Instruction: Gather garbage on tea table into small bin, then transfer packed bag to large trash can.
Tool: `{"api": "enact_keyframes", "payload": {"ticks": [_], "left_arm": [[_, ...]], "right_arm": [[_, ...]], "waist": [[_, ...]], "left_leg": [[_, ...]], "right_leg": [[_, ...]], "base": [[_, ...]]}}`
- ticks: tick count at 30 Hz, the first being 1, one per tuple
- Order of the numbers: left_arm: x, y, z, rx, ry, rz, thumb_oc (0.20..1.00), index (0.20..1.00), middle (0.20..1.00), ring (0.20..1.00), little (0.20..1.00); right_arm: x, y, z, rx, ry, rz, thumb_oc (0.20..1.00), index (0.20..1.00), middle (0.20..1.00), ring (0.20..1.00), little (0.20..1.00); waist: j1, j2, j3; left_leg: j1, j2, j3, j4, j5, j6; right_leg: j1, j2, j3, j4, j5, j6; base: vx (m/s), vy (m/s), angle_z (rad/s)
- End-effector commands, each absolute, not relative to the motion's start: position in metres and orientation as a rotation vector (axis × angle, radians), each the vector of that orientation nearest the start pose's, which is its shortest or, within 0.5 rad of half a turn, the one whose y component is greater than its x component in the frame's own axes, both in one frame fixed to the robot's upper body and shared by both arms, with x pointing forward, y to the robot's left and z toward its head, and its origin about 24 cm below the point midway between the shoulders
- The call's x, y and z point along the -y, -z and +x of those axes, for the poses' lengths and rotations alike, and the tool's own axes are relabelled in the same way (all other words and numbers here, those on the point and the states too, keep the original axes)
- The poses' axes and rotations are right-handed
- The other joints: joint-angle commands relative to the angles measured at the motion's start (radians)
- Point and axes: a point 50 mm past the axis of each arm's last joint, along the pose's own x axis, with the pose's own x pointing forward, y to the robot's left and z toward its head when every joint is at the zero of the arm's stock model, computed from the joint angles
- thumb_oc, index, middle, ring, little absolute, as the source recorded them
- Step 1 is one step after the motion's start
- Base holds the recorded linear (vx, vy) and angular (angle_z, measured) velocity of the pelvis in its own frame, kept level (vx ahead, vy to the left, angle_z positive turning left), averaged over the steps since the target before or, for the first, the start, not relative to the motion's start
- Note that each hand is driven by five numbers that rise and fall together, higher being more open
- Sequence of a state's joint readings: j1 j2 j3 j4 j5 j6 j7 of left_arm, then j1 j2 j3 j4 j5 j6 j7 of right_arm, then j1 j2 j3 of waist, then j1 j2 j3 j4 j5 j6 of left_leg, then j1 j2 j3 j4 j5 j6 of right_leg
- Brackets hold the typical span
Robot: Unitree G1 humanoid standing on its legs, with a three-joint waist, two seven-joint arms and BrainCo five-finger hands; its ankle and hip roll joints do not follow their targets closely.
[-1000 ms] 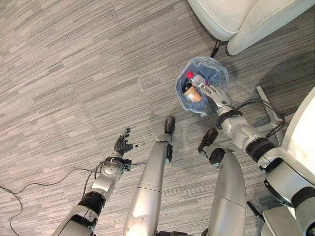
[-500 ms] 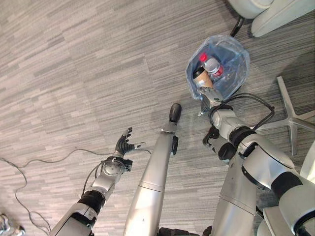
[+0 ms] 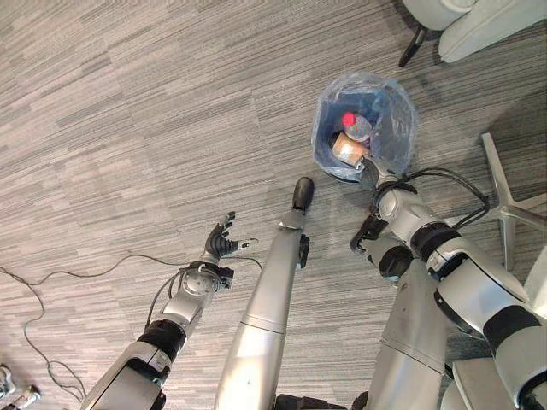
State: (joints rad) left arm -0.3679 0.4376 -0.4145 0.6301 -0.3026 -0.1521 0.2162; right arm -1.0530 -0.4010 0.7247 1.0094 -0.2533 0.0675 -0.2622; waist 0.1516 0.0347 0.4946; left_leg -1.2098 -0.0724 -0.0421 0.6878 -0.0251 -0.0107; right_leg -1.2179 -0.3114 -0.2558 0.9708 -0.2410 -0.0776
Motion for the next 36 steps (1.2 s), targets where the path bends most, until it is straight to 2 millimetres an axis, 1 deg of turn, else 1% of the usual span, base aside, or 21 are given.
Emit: {"api": "enact_keyframes", "payload": {"ticks": [1,3,8,9,11,13,14,15,17,18,19,20,21,22,24,26,29,32,34,35,36], "left_arm": [[-0.21,-0.002,0.299,-0.206,-0.055,0.307,1.0,1.0,1.0,1.0,1.0],[-0.213,0.001,0.297,-0.218,-0.069,0.303,1.0,1.0,1.0,1.0,1.0],[-0.22,0.01,0.287,-0.255,-0.1,0.286,1.0,1.0,1.0,1.0,1.0],[-0.22,0.01,0.286,-0.257,-0.1,0.287,1.0,1.0,1.0,1.0,1.0],[-0.223,0.015,0.28,-0.277,-0.108,0.282,1.0,1.0,1.0,1.0,1.0],[-0.227,0.023,0.273,-0.31,-0.12,0.279,1.0,1.0,1.0,1.0,1.0],[-0.23,0.027,0.266,-0.327,-0.129,0.273,1.0,1.0,1.0,1.0,1.0],[-0.23,0.027,0.266,-0.328,-0.128,0.274,1.0,1.0,1.0,1.0,1.0],[-0.232,0.033,0.257,-0.347,-0.136,0.258,1.0,1.0,1.0,1.0,1.0],[-0.234,0.039,0.249,-0.374,-0.14,0.248,1.0,1.0,1.0,1.0,1.0],[-0.234,0.039,0.248,-0.374,-0.14,0.248,1.0,1.0,1.0,1.0,1.0],[-0.237,0.048,0.235,-0.414,-0.155,0.227,1.0,1.0,1.0,1.0,1.0],[-0.237,0.049,0.234,-0.415,-0.155,0.227,1.0,1.0,1.0,1.0,1.0],[-0.24,0.055,0.225,-0.443,-0.166,0.215,1.0,1.0,1.0,1.0,1.0],[-0.242,0.057,0.22,-0.455,-0.171,0.214,1.0,1.0,1.0,1.0,1.0],[-0.244,0.066,0.205,-0.496,-0.181,0.202,1.0,1.0,1.0,1.0,1.0],[-0.246,0.07,0.194,-0.521,-0.175,0.207,1.0,1.0,1.0,1.0,1.0],[-0.247,0.071,0.192,-0.526,-0.168,0.218,1.0,1.0,1.0,1.0,1.0],[-0.246,0.068,0.198,-0.514,-0.157,0.226,1.0,1.0,1.0,1.0,1.0],[-0.246,0.068,0.198,-0.514,-0.157,0.226,1.0,1.0,1.0,1.0,1.0],[-0.246,0.067,0.2,-0.504,-0.159,0.23,1.0,1.0,1.0,1.0,1.0]], "right_arm": [[0.141,-0.145,0.403,0.204,-0.018,-1.11,0.2,0.2,0.2,0.2,0.2],[0.137,-0.146,0.399,0.238,-0.028,-1.048,0.2,0.2,0.2,0.2,0.2],[0.124,-0.138,0.375,0.304,-0.097,-0.788,0.2,0.2,0.2,0.2,0.2],[0.124,-0.137,0.375,0.302,-0.097,-0.788,0.2,0.2,0.2,0.2,0.2],[0.119,-0.136,0.364,0.329,-0.132,-0.696,0.2,0.2,0.2,0.2,0.2],[0.114,-0.138,0.352,0.368,-0.174,-0.611,0.2,0.2,0.2,0.2,0.2],[0.113,-0.138,0.343,0.388,-0.19,-0.534,0.2,0.2,0.2,0.2,0.2],[0.114,-0.137,0.342,0.386,-0.19,-0.533,0.2,0.2,0.2,0.2,0.2],[0.113,-0.135,0.332,0.397,-0.208,-0.442,0.2,0.2,0.2,0.2,0.2],[0.114,-0.132,0.322,0.395,-0.228,-0.355,0.2,0.2,0.2,0.2,0.2],[0.115,-0.132,0.322,0.394,-0.228,-0.355,0.2,0.2,0.2,0.2,0.2],[0.112,-0.125,0.31,0.375,-0.269,-0.238,0.2,0.2,0.2,0.2,0.2],[0.112,-0.125,0.31,0.375,-0.269,-0.238,0.2,0.2,0.2,0.2,0.2],[0.11,-0.123,0.304,0.369,-0.299,-0.201,0.2,0.2,0.2,0.2,0.2],[0.11,-0.123,0.301,0.373,-0.311,-0.19,0.2,0.2,0.2,0.2,0.2],[0.11,-0.122,0.295,0.373,-0.338,-0.188,0.2,0.2,0.2,0.2,0.2],[0.11,-0.125,0.29,0.389,-0.357,-0.193,0.2,0.2,0.2,0.2,0.2],[0.109,-0.128,0.289,0.406,-0.365,-0.178,0.2,0.2,0.2,0.2,0.2],[0.11,-0.134,0.288,0.442,-0.356,-0.18,0.2,0.2,0.2,0.2,0.2],[0.11,-0.134,0.288,0.442,-0.356,-0.18,0.2,0.2,0.2,0.2,0.2],[0.111,-0.136,0.288,0.458,-0.343,-0.192,0.2,0.2,0.2,0.2,0.2]], "waist": [[-0.011,0.018,-0.009],[-0.016,0.013,-0.014],[-0.036,-0.014,-0.041],[-0.036,-0.013,-0.039],[-0.045,-0.022,-0.049],[-0.058,-0.034,-0.06],[-0.066,-0.044,-0.073],[-0.065,-0.042,-0.069],[-0.075,-0.051,-0.086],[-0.081,-0.056,-0.101],[-0.081,-0.055,-0.099],[-0.092,-0.073,-0.137],[-0.092,-0.073,-0.134],[-0.095,-0.086,-0.162],[-0.097,-0.092,-0.175],[-0.097,-0.101,-0.215],[-0.094,-0.099,-0.237],[-0.091,-0.094,-0.236],[-0.092,-0.08,-0.218],[-0.092,-0.08,-0.218],[-0.091,-0.075,-0.22]], "left_leg": [[0.113,0.006,0.01,-0.117,-0.05,-0.001],[0.156,0.01,0.009,-0.148,-0.045,-0.002],[0.324,0.02,0.004,-0.258,-0.03,-0.009],[0.33,0.021,0.003,-0.262,-0.029,-0.009],[0.409,0.027,0.004,-0.309,-0.024,-0.011],[0.496,0.034,0.007,-0.36,-0.019,-0.013],[0.571,0.037,0.012,-0.399,-0.018,-0.015],[0.581,0.038,0.011,-0.404,-0.016,-0.015],[0.65,0.042,0.018,-0.438,-0.015,-0.016],[0.715,0.045,0.026,-0.484,0.017,-0.012],[0.72,0.046,0.025,-0.488,0.019,-0.012],[0.814,0.051,0.037,-0.528,0.016,-0.011],[0.818,0.052,0.037,-0.53,0.017,-0.011],[0.873,0.058,0.05,-0.552,0.011,-0.01],[0.902,0.062,0.059,-0.563,0.007,-0.009],[0.979,0.062,0.092,-0.601,-0.001,-0.001],[1.042,0.065,0.121,-0.641,-0.002,0.007],[1.063,0.07,0.128,-0.655,0.004,0.011],[1.048,0.078,0.111,-0.634,0.015,0.017],[1.048,0.078,0.111,-0.634,0.015,0.017],[1.024,0.081,0.104,-0.622,0.029,0.018]], "right_leg": [[0.121,0.049,0.065,-0.157,-0.015,0.117],[0.167,0.054,0.057,-0.191,-0.007,0.121],[0.336,0.077,0.026,-0.32,0.034,0.136],[0.343,0.078,0.025,-0.324,0.035,0.136],[0.42,0.086,0.014,-0.378,0.051,0.142],[0.505,0.095,0.008,-0.442,0.071,0.149],[0.58,0.099,0.001,-0.493,0.085,0.155],[0.59,0.1,-0.001,-0.498,0.087,0.155],[0.658,0.108,-0.006,-0.547,0.101,0.16],[0.731,0.115,-0.021,-0.617,0.144,0.158],[0.737,0.116,-0.022,-0.621,0.147,0.158],[0.838,0.13,-0.016,-0.697,0.168,0.17],[0.842,0.13,-0.016,-0.699,0.169,0.17],[0.896,0.138,-0.004,-0.745,0.186,0.182],[0.922,0.141,0.002,-0.765,0.194,0.187],[0.985,0.143,0.014,-0.812,0.22,0.208],[1.007,0.138,0.021,-0.801,0.234,0.225],[1.006,0.137,0.033,-0.773,0.231,0.231],[0.999,0.161,0.093,-0.667,0.186,0.23],[0.999,0.161,0.093,-0.667,0.186,0.23],[1.005,0.184,0.127,-0.62,0.163,0.221]], "base": [[-0.08,-0.036,-0.08],[-0.06,-0.035,-0.02],[-0.01,-0.007,-0.01],[-0.01,0.004,-0.08],[0.01,0.009,-0.08],[0.04,0.025,-0.05],[0.05,0.029,-0.02],[0.05,0.027,-0.04],[0.03,0.059,-0.15],[-0.01,0.078,-0.21],[0.06,0.113,-0.17],[0.08,0.054,-0.18],[0.15,0.098,-0.12],[0.07,0.044,-0.2],[0.09,0.089,-0.43],[0.11,0.158,-0.55],[0.05,0.09,-0.42],[-0.05,0.022,-0.29],[-0.16,-0.031,-0.01],[-0.15,-0.044,0.38],[-0.21,-0.103,0.41]]}}
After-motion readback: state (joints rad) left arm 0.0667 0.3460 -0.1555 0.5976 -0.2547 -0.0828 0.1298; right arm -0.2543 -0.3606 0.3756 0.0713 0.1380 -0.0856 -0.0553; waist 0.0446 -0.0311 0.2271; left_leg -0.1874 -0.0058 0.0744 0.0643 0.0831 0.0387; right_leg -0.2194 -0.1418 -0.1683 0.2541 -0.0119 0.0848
